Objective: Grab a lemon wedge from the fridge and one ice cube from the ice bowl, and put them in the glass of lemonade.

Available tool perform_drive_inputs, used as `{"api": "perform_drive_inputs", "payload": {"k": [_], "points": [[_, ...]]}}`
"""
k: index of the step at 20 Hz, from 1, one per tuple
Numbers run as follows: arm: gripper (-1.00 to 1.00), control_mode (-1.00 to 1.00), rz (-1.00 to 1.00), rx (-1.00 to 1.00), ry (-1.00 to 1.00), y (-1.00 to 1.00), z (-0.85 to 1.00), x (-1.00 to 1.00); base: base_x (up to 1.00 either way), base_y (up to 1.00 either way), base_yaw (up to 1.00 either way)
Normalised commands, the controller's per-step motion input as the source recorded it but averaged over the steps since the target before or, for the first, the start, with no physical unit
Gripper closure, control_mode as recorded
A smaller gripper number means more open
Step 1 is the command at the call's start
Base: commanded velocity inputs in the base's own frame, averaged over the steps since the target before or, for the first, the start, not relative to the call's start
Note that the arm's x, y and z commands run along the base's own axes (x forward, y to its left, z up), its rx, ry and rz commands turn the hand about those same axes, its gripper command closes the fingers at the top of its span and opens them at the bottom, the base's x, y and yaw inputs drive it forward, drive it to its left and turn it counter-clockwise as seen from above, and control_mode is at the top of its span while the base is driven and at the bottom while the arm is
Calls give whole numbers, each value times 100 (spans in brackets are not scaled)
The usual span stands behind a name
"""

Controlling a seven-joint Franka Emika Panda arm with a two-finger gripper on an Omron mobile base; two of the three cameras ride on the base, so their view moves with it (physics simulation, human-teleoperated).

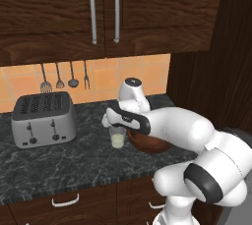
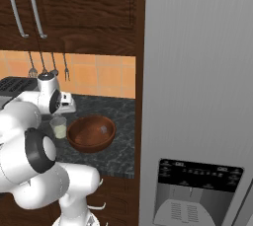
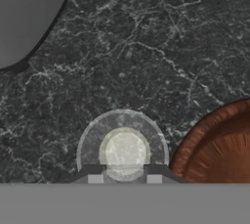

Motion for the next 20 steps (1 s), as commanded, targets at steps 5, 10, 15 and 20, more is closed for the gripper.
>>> {"api": "perform_drive_inputs", "payload": {"k": [5,10,15,20], "points": [[100,-100,0,0,0,0,-28,1,0,0,0],[100,-100,-3,-7,0,18,-1,1,0,0,0],[100,-100,-2,-2,0,5,0,4,0,0,0],[100,-100,0,0,0,-3,0,4,0,0,0]]}}
